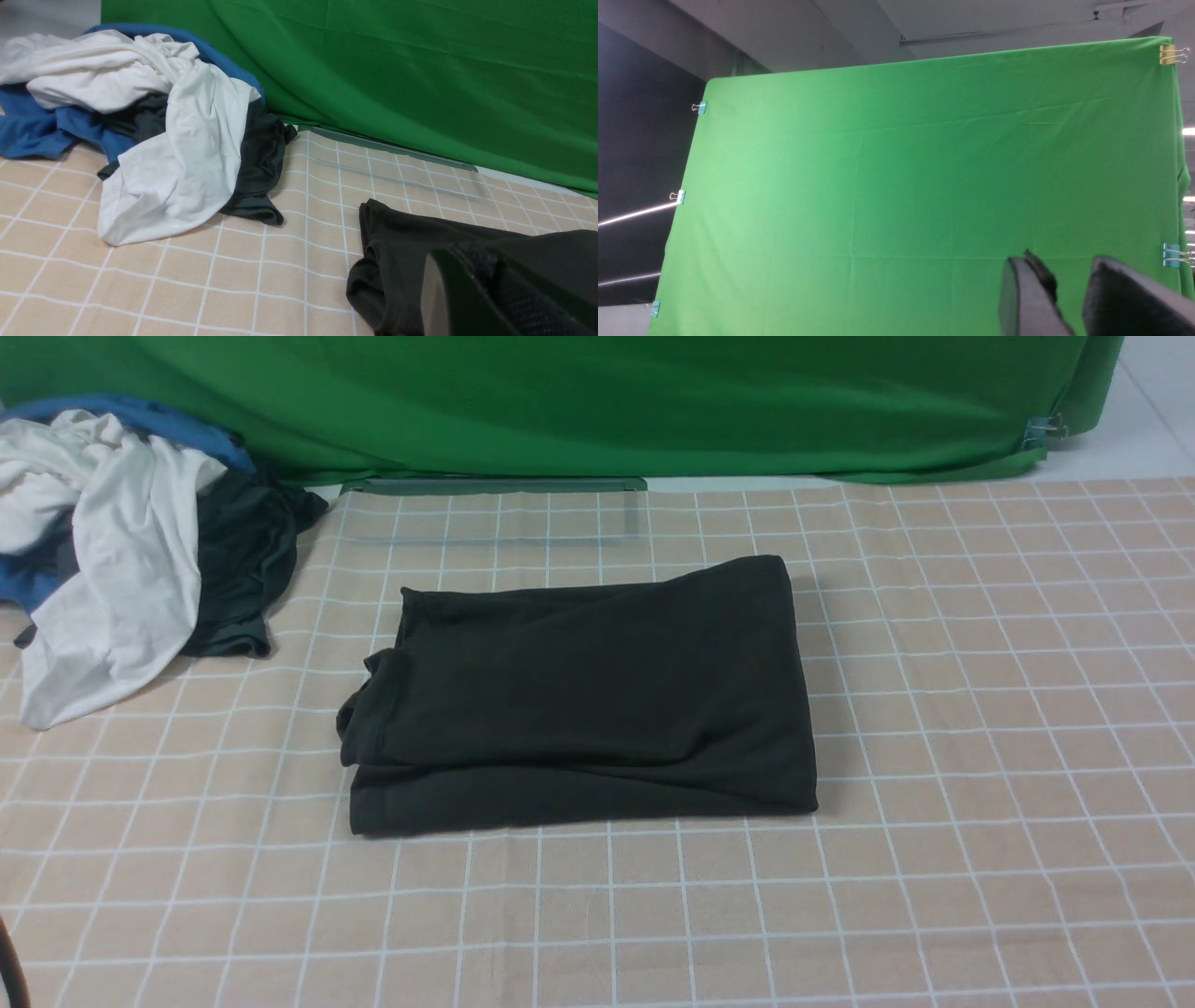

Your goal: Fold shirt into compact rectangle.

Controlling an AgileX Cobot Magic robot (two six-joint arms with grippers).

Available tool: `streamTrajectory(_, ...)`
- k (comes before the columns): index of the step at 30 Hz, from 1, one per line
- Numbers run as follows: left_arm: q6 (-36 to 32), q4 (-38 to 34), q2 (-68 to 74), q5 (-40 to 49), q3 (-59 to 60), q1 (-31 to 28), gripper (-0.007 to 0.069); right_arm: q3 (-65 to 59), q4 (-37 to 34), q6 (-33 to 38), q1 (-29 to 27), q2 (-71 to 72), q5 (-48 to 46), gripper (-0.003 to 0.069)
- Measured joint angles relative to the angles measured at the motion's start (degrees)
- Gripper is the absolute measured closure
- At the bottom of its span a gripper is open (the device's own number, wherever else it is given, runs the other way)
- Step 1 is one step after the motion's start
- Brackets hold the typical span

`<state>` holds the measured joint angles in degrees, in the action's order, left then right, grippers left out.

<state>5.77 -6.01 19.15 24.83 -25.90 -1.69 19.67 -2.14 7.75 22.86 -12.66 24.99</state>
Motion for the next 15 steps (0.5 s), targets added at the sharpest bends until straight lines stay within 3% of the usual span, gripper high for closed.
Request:
streamTrajectory(4, -2.02, 3.66, -0.66, -1.58, 0.29, 0.0, 0.0606, 0.0, 0.0, 0.0, 0.0, 0.0, 0.0, 0.0423)
streamTrajectory(9, -9.84, 3.51, -7.75, -7.71, 6.17, 0.0, 0.0606, 0.0, 0.0, 0.0, 0.0, 0.0, 0.0, 0.0423)
streamTrajectory(15, -10.84, 2.07, -18.03, -10.15, 17.42, 0.0, 0.0605, 0.0, 0.0, 0.0, 0.0, 0.0, 0.0, 0.0423)
